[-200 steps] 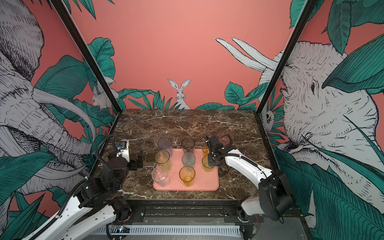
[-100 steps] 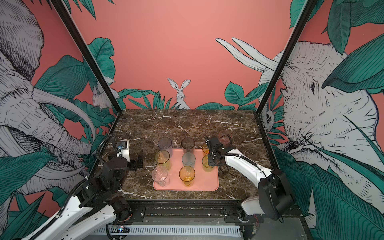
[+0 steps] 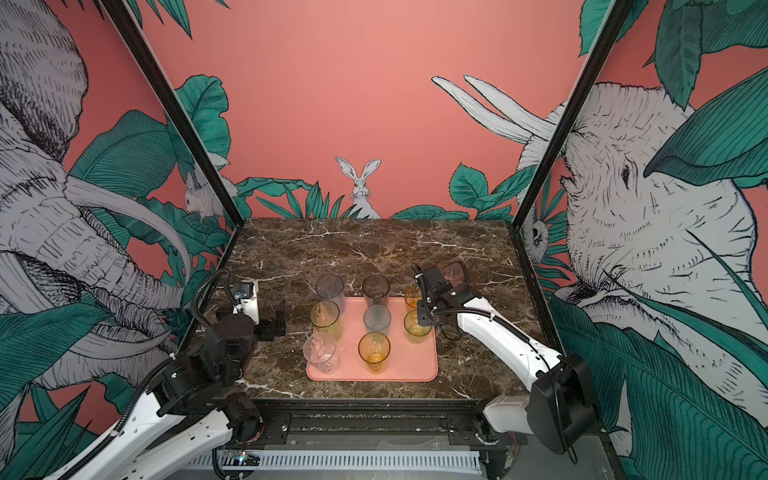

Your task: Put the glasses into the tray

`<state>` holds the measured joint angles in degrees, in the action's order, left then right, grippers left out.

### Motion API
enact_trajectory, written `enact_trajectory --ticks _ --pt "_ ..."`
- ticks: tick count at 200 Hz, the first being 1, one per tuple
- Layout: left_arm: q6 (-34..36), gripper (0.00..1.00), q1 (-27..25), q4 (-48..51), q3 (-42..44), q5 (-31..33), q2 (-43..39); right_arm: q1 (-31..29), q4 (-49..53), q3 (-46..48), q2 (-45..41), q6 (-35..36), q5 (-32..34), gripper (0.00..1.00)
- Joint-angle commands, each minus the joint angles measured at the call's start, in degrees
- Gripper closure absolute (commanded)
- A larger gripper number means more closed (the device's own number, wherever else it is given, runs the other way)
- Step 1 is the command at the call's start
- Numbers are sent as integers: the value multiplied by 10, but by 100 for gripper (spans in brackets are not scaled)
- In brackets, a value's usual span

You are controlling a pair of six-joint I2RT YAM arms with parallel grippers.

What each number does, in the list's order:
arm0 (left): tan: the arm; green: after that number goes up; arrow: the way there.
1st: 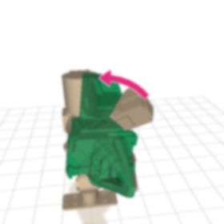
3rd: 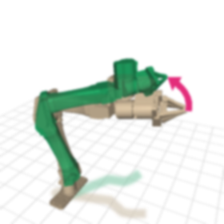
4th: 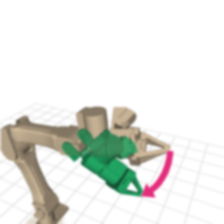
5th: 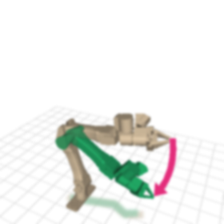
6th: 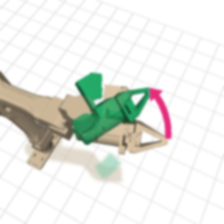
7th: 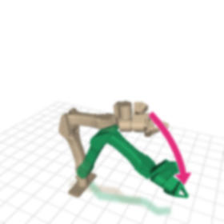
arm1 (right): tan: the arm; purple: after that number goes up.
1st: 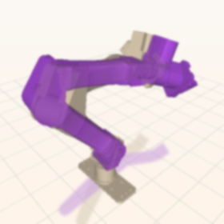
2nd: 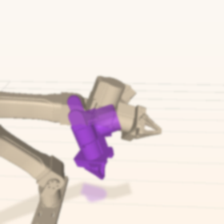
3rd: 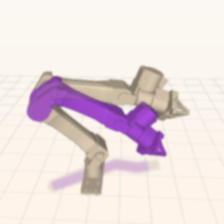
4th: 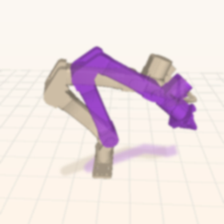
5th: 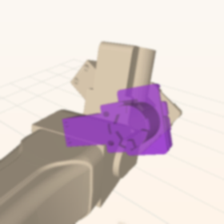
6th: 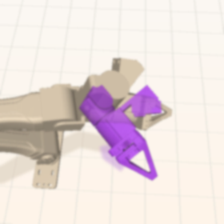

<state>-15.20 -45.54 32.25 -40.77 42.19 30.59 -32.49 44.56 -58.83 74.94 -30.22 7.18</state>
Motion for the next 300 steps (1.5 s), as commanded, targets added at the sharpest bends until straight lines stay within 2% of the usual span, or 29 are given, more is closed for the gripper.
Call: enact_trajectory --ticks 1,69,122,162,250,300 --pt "-4 1 2 3 -2 4 -7 2 37 -28 -26 10 24 54" --pt "-8 0 2 9 1 3 -15 17 53 -67 -71 39 63 46" --pt "-12 1 3 10 2 1 -28 42 48 -107 -61 64 78 41" --pt "-14 1 3 12 2 1 -28 71 24 -145 -22 83 94 40" --pt "-15 1 2 13 4 4 -28 159 -2 -249 89 78 23 40" --pt "-13 1 3 13 2 4 -24 191 0 -280 144 75 16 39"
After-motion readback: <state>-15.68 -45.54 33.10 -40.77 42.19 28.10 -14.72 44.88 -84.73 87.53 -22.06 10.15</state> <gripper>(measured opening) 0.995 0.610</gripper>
